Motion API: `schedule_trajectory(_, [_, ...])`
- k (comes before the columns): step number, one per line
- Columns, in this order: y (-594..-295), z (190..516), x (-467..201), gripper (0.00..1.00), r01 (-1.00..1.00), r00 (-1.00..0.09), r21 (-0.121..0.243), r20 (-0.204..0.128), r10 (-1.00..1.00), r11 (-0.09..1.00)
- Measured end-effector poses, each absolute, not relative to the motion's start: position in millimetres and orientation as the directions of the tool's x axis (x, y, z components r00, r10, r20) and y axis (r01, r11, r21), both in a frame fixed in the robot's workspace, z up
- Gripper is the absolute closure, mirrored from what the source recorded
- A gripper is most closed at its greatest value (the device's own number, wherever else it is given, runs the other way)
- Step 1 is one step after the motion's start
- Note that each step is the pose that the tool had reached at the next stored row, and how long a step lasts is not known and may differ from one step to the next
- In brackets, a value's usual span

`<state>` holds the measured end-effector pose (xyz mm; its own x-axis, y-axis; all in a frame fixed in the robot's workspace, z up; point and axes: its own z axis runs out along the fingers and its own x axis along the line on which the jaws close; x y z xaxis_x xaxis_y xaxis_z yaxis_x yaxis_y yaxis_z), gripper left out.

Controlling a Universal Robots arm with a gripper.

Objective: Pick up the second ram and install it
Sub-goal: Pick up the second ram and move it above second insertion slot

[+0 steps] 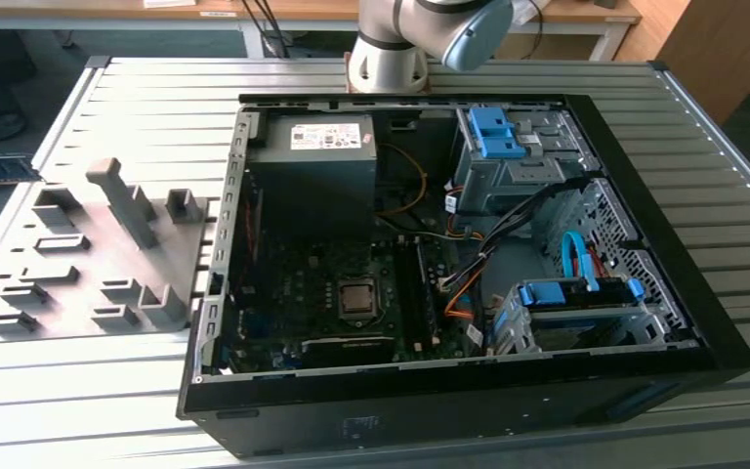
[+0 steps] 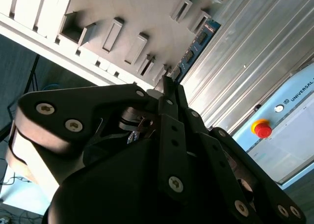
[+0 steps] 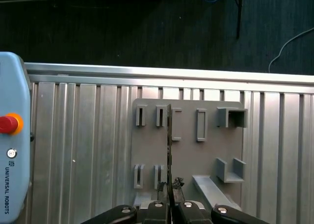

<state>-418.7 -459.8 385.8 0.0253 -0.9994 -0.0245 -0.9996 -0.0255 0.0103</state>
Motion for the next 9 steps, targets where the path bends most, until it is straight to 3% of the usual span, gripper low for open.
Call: schedule_trajectory(9, [-460, 386, -406, 0.86, -1.000, 0.025, 0.010, -0.025, -0.999, -0.025])
